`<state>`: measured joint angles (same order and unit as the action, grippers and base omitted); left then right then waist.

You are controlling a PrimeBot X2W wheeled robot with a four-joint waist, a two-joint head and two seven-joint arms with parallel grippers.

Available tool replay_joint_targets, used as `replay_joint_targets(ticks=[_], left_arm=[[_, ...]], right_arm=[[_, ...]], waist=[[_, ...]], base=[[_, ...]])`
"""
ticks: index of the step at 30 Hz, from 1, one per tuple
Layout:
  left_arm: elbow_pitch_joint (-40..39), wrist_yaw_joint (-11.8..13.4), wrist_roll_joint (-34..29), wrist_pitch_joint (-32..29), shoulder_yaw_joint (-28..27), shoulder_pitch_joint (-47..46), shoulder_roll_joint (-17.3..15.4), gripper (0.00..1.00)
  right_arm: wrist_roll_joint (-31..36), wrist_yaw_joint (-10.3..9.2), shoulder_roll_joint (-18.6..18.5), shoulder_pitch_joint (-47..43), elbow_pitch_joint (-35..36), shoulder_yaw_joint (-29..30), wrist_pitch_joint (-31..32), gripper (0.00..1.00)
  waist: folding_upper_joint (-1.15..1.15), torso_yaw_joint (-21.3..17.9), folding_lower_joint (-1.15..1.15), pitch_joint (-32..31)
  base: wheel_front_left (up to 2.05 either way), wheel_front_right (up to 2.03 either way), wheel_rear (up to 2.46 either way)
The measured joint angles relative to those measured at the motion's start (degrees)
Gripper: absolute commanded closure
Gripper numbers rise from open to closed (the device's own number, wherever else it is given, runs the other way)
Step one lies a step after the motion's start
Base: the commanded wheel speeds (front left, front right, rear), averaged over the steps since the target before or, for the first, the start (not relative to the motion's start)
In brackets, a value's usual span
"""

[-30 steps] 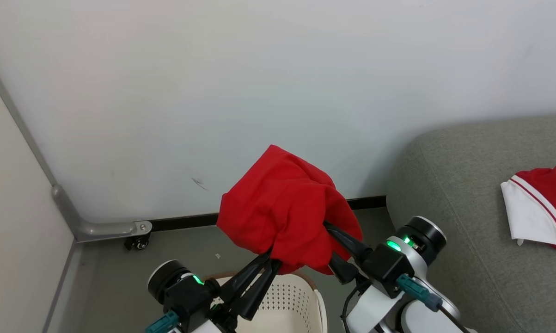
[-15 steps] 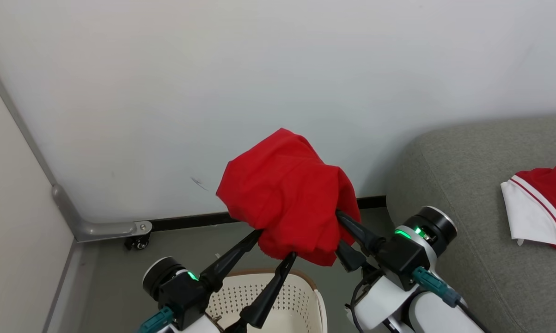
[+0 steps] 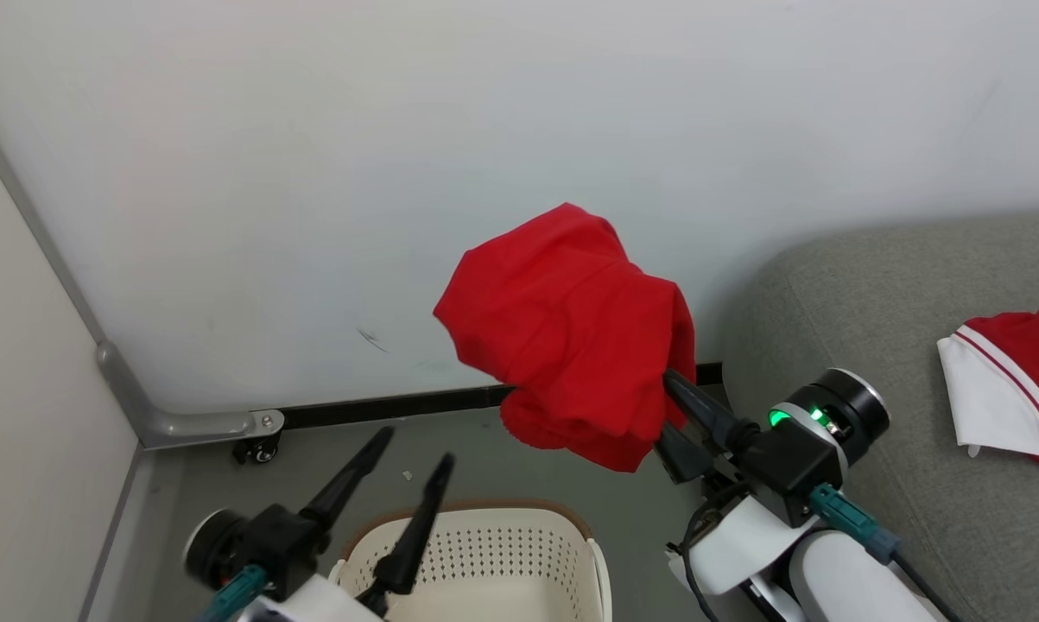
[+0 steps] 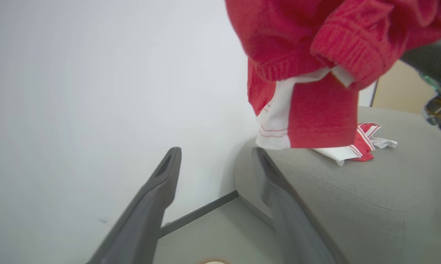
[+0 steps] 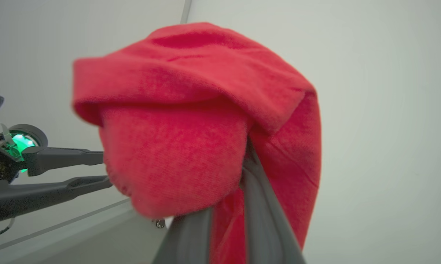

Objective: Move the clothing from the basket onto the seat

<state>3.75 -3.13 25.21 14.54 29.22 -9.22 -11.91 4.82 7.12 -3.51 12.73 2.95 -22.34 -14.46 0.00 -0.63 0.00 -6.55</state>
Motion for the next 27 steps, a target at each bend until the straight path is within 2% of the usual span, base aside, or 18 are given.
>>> replay_joint_targets(ticks=[5,11,27], left_arm=[[4.22,3.47,-0.03,0.00,-3.98,2.49,-0.75,0.00],[5.57,5.43,-0.68,0.00,-7.23,2.90,-0.64,0.00],[6.55,8.12,-4.22,0.00,-15.06,7.88,0.44,0.00]], right_arm=[[0.40,0.00,0.01,-0.81,0.69,1.43,0.00,1.00],[1.21,0.00,0.02,-0.81,2.02,3.16,0.00,1.00],[2.33,0.00,0.15,-3.49,3.77,8.49,0.00,1.00]], waist=[[0.00,0.00,0.00,0.16],[0.00,-0.01,0.00,0.17],[0.00,0.23,0.00,-0.20]], base=[[0.00,0.00,0.00],[0.00,0.00,0.00],[0.00,0.00,0.00]])
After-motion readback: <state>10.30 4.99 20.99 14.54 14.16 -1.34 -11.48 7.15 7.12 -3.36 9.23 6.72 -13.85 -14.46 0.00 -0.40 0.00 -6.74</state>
